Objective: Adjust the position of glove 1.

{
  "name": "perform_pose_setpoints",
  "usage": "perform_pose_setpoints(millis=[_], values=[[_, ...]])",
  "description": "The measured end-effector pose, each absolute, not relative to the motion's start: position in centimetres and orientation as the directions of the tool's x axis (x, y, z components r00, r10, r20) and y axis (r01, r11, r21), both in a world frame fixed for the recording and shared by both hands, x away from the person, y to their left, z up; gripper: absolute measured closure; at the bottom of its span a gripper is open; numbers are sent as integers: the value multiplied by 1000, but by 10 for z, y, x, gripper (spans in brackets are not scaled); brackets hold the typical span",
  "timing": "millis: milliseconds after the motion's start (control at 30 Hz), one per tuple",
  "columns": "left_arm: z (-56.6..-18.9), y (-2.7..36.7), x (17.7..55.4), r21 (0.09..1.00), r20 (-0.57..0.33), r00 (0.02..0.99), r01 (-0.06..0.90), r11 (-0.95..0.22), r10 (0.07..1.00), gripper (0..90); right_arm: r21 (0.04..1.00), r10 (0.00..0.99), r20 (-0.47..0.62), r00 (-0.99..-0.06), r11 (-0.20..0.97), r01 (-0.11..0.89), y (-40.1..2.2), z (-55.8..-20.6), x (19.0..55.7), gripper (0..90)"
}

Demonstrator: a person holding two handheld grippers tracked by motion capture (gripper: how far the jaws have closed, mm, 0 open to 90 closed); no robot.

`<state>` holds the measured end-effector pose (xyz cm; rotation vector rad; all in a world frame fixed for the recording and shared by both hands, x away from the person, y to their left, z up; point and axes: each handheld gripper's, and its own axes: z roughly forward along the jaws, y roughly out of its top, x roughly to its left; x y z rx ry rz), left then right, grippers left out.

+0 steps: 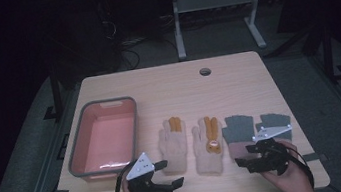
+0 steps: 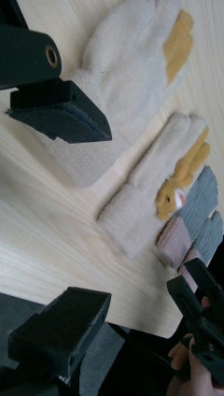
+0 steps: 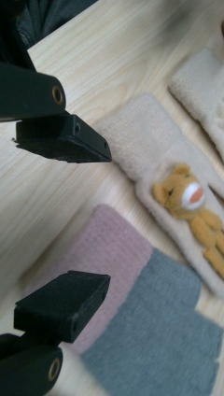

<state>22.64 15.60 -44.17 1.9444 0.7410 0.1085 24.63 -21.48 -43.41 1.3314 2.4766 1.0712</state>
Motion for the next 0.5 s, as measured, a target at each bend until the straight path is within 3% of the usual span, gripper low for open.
perform_pose_setpoints(millis=[500], values=[[-441,156,226,844,-228,810,441,-305,540,183,617,717,155,-679,466,634,-177,-411,276,338]])
